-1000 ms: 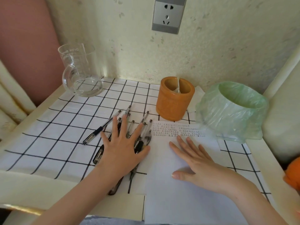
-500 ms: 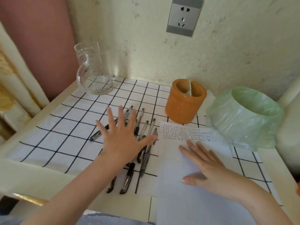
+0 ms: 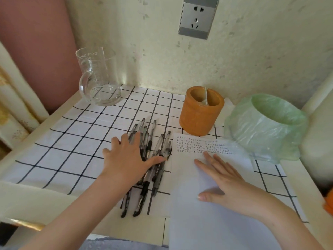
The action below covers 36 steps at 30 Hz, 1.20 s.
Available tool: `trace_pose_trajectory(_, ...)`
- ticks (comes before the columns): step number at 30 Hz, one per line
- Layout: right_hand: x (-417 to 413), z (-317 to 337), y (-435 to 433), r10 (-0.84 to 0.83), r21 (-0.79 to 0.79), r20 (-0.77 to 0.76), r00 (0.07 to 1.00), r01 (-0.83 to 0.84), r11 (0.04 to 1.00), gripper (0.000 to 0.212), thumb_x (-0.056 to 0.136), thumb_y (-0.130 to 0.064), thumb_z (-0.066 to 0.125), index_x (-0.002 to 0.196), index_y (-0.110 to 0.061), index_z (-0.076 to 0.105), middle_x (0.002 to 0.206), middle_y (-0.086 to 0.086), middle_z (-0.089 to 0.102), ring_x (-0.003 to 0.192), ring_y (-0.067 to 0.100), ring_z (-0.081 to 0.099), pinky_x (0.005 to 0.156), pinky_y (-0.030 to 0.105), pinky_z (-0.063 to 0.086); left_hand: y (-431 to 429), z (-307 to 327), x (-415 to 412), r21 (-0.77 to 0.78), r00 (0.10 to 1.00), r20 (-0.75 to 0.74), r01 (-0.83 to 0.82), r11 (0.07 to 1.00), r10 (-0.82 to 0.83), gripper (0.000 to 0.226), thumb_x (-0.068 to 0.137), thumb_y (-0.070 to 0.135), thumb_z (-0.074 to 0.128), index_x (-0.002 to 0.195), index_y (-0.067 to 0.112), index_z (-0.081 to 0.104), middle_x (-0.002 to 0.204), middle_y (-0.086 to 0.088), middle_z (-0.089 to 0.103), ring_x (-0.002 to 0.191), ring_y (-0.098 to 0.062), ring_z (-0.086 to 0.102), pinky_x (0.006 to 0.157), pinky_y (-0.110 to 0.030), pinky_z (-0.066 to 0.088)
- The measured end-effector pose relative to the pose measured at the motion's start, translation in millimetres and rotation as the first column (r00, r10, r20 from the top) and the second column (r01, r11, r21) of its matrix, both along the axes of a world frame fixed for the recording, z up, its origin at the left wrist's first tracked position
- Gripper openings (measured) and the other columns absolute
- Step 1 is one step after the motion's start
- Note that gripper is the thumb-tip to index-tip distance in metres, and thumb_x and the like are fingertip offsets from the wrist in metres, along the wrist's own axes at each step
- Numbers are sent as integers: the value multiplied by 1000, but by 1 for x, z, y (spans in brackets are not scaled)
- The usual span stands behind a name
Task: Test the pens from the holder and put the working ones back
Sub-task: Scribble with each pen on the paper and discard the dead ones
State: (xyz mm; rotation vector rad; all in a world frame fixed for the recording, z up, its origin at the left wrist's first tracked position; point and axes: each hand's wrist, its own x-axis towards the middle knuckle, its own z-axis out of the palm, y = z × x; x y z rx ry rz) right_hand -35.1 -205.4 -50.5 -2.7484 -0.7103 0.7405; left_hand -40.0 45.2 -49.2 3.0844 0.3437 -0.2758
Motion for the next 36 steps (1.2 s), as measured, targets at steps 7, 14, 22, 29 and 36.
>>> trace_pose_trajectory(7, 3, 3, 10, -76, 194, 186, 980, 39, 980, 65, 84, -60, 42, 143, -48, 16, 152, -22, 3, 139, -3, -3, 114, 22, 6, 10, 4, 1, -82, 998, 61, -16, 997, 22, 76, 87, 65, 29, 146, 21, 13, 148, -11, 24, 135, -32, 22, 101, -44, 36)
trace_pose_trajectory(14, -3, 0, 54, -49, 324, 367, 929, -78, 943, 34, 97, -35, 45, 131, -37, 51, 100, -14, 48, 99, 2, 40, 83, 23, 40, -4, 4, -1, -277, 906, 384, 294, 915, -176, 40, 91, 41, 48, 129, 27, 50, 145, 1, 32, 137, -15, 18, 109, -33, 23)
trace_pose_trajectory(22, 0, -15, 49, -28, 203, 403, 915, -60, 977, 51, 95, -47, 32, 137, -23, 46, 144, -9, 42, 138, 13, 29, 115, 31, 25, -11, -23, -5, -134, 803, 211, 589, 797, -558, 69, 78, 59, 2, 145, 42, 7, 156, 13, -6, 142, -8, -12, 115, -40, -9)
trace_pose_trajectory(29, -2, -16, 30, 26, 163, 283, 959, -75, 984, 54, 98, -43, 39, 147, -30, 23, 154, -23, 9, 135, -13, -5, 105, 5, -8, -16, -30, -8, 18, 881, 203, 432, 902, -426, 54, 83, 47, 30, 127, 28, 56, 128, -8, 59, 120, -27, 54, 92, -61, 38)
trace_pose_trajectory(36, -2, -8, 33, -35, 218, 283, 959, -29, 976, 48, 97, -41, 44, 143, -33, 34, 155, -23, 9, 141, -2, 12, 107, 11, 12, -21, -28, -4, -168, 869, 379, 403, 900, -319, 71, 80, 62, 21, 133, 22, 46, 145, -10, 39, 142, -29, 18, 111, -44, 5)
